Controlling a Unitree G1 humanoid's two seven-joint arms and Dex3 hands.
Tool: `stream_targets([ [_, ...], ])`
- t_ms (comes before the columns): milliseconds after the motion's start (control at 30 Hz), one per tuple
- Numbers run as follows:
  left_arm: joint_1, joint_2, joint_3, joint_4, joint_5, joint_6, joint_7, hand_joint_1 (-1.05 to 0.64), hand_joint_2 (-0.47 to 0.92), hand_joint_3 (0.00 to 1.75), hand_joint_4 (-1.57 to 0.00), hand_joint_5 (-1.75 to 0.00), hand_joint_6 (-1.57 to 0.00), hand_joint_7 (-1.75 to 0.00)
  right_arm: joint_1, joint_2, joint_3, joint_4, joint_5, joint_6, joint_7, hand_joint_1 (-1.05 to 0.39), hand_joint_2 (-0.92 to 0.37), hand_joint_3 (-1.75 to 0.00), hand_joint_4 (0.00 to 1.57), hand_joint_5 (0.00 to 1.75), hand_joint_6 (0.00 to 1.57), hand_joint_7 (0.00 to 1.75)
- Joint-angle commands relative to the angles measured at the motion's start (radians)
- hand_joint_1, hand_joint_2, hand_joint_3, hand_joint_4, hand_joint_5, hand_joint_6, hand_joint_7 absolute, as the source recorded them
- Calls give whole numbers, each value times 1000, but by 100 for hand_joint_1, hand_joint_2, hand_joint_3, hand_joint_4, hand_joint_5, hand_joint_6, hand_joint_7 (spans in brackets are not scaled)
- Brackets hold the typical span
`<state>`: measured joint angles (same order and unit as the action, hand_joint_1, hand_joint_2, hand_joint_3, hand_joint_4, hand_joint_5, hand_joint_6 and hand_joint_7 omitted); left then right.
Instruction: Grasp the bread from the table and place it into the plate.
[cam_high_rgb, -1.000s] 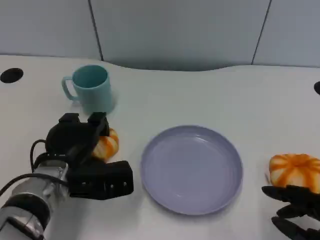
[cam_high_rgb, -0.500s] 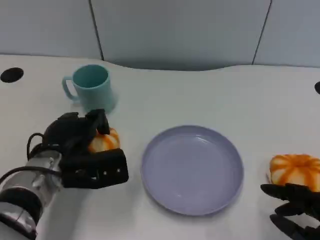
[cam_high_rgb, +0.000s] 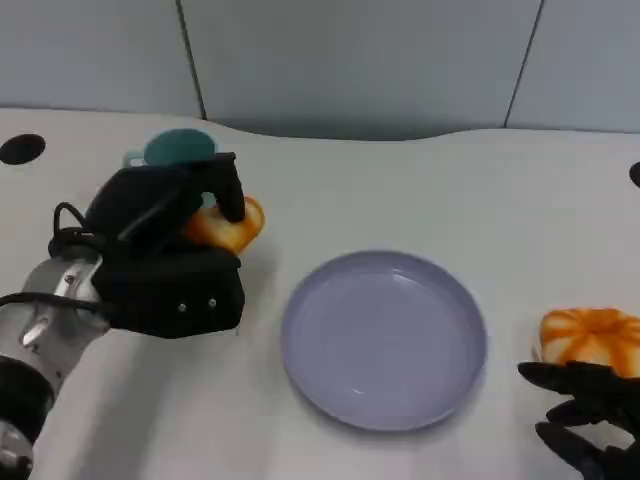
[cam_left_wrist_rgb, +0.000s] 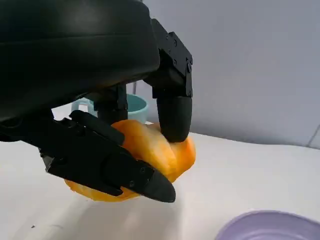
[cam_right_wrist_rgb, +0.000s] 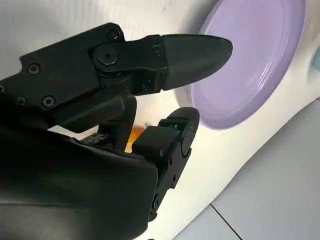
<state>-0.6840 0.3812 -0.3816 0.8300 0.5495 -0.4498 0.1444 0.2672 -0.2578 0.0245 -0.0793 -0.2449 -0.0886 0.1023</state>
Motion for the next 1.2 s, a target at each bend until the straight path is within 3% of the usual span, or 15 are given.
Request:
stream_targets([
  [33,11,-1,9,-52,-25,-15,-73,-4,88,7,-78,-175,-56,-175,-11,-4,-2,10,-1,3,-6,-29,-92,-35,51,84,76,2],
  [500,-81,-179,-99,49,56,-88,-113,-7,89,9,-78,-175,-56,-175,-19,-11,4,11,-26,20,-8,-27,-92,-34,52,81,76,1],
  [767,-124,-245,-158,108,97,-92,-129,-6,91,10,-76,-175,-56,-175,-14,-14,6,-12,-30,52,10,-27,-92,-33,53,79,76,1],
  [933,-134,-266,-178,133,103,-85,-154,-8,92,12,-75,-175,-55,-175,-8,-11,6,-27,-32,68,14,-28,-92,-33,54,77,76,1],
  [1067,-147,-264,-195,157,104,-107,-192,-12,91,7,-71,-175,-62,-157,-7,-14,7,-25,-31,59,17,-27,-92,-33,54,76,75,1],
  [1200,-164,-254,-219,188,122,-165,-198,-17,88,4,-75,-175,-58,-173,-7,-12,7,-14,-31,41,11,-27,-92,-32,57,75,76,1],
])
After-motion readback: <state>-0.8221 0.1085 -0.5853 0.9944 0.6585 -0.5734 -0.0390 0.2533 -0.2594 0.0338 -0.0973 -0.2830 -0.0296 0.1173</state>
